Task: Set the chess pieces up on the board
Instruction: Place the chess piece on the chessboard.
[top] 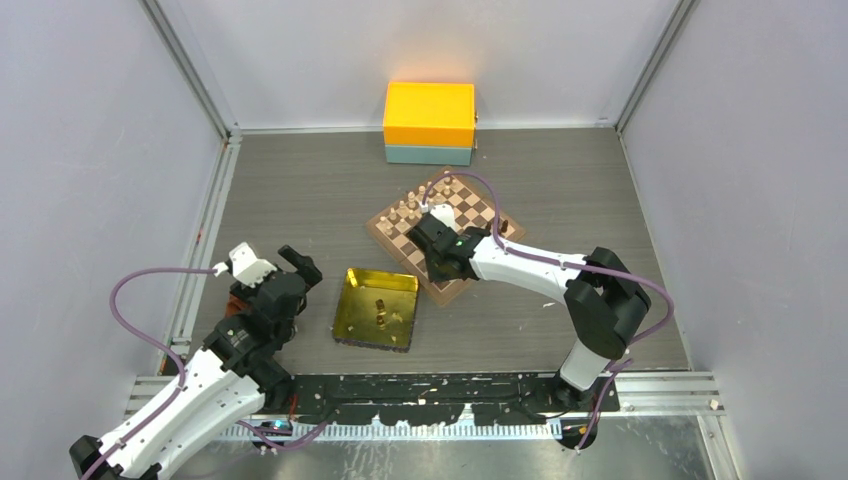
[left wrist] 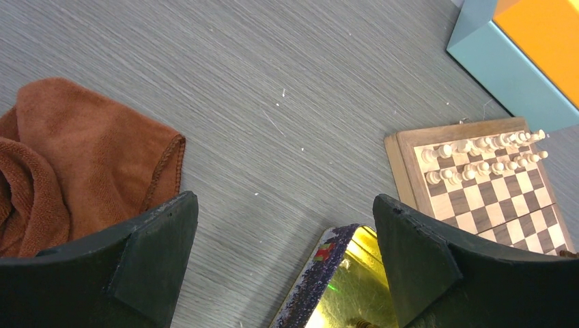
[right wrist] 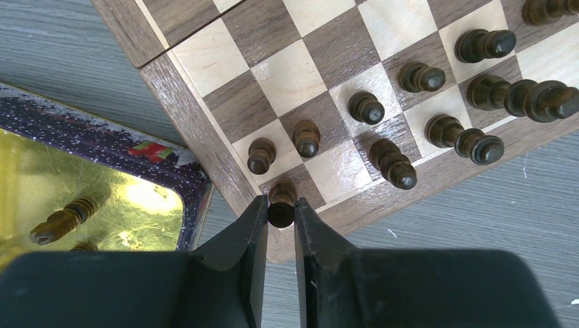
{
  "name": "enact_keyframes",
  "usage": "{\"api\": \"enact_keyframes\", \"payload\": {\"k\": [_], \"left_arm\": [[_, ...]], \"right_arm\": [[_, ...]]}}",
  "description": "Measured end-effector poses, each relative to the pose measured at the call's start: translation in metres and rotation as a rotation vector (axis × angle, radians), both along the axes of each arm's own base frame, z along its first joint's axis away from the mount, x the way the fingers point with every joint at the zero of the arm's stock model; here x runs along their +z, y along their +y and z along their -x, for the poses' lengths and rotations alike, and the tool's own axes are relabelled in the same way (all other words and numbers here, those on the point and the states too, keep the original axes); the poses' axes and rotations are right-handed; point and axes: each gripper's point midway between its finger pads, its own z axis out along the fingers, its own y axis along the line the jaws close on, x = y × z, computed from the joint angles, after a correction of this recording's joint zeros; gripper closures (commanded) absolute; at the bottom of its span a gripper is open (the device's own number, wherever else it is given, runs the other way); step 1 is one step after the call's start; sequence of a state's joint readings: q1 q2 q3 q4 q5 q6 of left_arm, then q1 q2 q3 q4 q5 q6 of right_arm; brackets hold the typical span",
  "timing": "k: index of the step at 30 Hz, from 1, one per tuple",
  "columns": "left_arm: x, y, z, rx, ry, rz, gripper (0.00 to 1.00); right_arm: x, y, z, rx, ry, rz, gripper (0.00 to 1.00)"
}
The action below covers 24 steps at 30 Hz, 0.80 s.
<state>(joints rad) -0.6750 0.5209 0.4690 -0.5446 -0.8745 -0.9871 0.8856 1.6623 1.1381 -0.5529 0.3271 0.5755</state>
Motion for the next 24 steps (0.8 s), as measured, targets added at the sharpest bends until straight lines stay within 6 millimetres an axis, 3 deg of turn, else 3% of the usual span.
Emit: {"api": "enact_keyframes", "payload": {"k": [16,24], "left_arm": [[0.0008,0.0008,0.0011,0.000,-0.003,0.003,0.00],[0.0007,0.0008,0.0012,0.000,-0.003,0.003,0.00]], "right_arm": [[-0.0037,-0.0032,0.0014,-0.006,0.009,0.006,0.98],[-0.0069,-0.0050,0.0037,-0.008,0.017,0.010,0.88]]}}
